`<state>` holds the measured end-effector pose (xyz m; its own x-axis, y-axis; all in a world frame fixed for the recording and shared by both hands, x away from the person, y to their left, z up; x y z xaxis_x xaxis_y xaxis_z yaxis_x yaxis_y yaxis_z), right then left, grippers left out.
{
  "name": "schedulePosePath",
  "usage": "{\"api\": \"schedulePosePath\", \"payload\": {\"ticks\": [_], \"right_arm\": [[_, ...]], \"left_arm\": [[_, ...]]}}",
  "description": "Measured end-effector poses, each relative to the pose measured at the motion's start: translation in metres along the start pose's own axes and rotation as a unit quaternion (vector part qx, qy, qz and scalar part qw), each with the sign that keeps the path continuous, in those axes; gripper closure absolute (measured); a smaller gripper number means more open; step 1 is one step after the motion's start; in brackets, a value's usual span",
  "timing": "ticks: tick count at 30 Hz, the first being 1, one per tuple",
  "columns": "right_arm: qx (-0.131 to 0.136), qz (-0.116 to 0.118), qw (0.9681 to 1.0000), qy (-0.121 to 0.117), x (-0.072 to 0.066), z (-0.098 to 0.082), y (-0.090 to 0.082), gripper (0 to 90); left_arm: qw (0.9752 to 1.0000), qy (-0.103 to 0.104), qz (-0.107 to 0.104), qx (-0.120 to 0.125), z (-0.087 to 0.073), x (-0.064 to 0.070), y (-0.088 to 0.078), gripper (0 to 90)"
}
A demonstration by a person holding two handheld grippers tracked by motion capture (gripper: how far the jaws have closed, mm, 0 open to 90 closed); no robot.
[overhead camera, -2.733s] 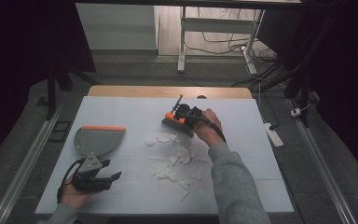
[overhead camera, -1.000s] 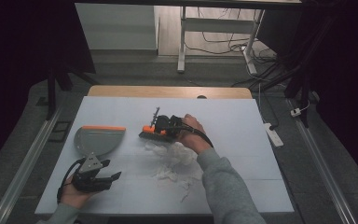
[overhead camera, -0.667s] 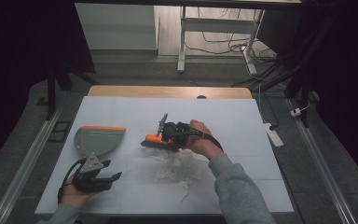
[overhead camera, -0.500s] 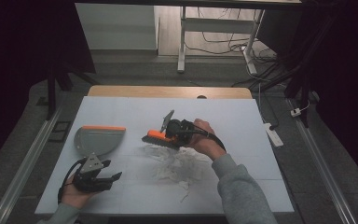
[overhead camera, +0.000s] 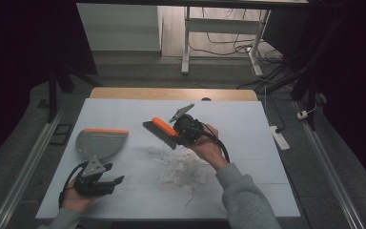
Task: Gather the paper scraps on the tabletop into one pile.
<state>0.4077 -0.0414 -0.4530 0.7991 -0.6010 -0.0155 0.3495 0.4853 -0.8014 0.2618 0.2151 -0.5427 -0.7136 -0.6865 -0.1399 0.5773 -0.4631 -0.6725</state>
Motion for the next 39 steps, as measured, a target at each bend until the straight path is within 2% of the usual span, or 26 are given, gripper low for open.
{"api": "schedulePosePath", "payload": {"ticks": [2,6,10,12,16,17,19,21,23,26,28,31,35,39], "right_arm": [[0.001,0.01,0.9999,0.012,-0.013,0.003,0.002,69.6],[-0.018,0.03,0.9975,0.061,-0.039,0.006,0.016,69.6],[-0.026,0.052,0.9931,0.101,-0.056,0.015,0.04,69.6],[-0.03,0.062,0.9887,0.133,-0.058,0.02,0.054,69.6],[-0.041,0.065,0.9804,0.181,-0.05,0.022,0.081,69.7],[-0.038,0.056,0.9793,0.191,-0.045,0.021,0.083,69.7],[-0.046,0.05,0.9752,0.211,-0.033,0.017,0.084,69.7],[-0.045,0.031,0.9747,0.217,-0.021,0.009,0.078,69.7],[-0.049,0.024,0.9714,0.231,-0.008,0.0,0.069,69.7],[-0.053,0.001,0.97,0.237,0.008,-0.012,0.052,69.7],[-0.051,-0.01,0.9708,0.234,0.015,-0.016,0.041,69.7],[-0.022,0.011,0.9708,0.239,0.017,-0.015,0.022,69.7],[0.012,0.034,0.9763,0.213,0.005,-0.008,-0.005,69.7],[0.018,0.053,0.9819,0.181,-0.014,-0.006,-0.023,69.7]], "left_arm": [[1.0,0.0,0.0,0.0,0.0,0.0,0.0,35.8],[1.0,0.0,0.001,0.0,-0.001,0.0,0.0,35.8],[1.0,0.0,0.002,-0.001,-0.001,0.001,0.0,35.8],[1.0,0.0,0.001,-0.001,-0.001,0.0,-0.001,35.8],[1.0,-0.003,0.001,-0.001,-0.002,-0.002,-0.001,35.8],[1.0,-0.004,0.001,0.0,-0.003,-0.002,-0.001,35.8],[1.0,-0.004,0.002,0.0,-0.003,-0.002,-0.001,35.9],[1.0,-0.002,0.003,0.0,-0.003,-0.002,-0.001,35.9],[1.0,-0.002,0.002,-0.001,-0.002,-0.001,-0.001,35.9],[1.0,0.0,0.003,-0.002,-0.001,0.0,0.0,35.8],[1.0,0.001,0.001,-0.004,-0.001,0.001,0.0,35.9],[1.0,0.0,0.003,-0.005,-0.002,0.0,0.0,35.9],[1.0,-0.002,0.003,-0.004,-0.003,-0.001,-0.001,35.8],[1.0,-0.003,0.005,-0.003,-0.003,-0.001,-0.001,35.9]]}}
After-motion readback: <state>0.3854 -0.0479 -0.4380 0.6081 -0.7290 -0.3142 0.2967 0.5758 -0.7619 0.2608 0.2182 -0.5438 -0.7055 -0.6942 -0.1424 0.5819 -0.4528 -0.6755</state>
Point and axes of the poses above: each handheld gripper's, and its own axes: y roughly forward along the jaws, z roughly out of its top, x roughly to its right, the point moved 4 cm from there along y, roughly forward along the jaws, and after that the axes turned 12 degrees about y, right-handed, at the moved point
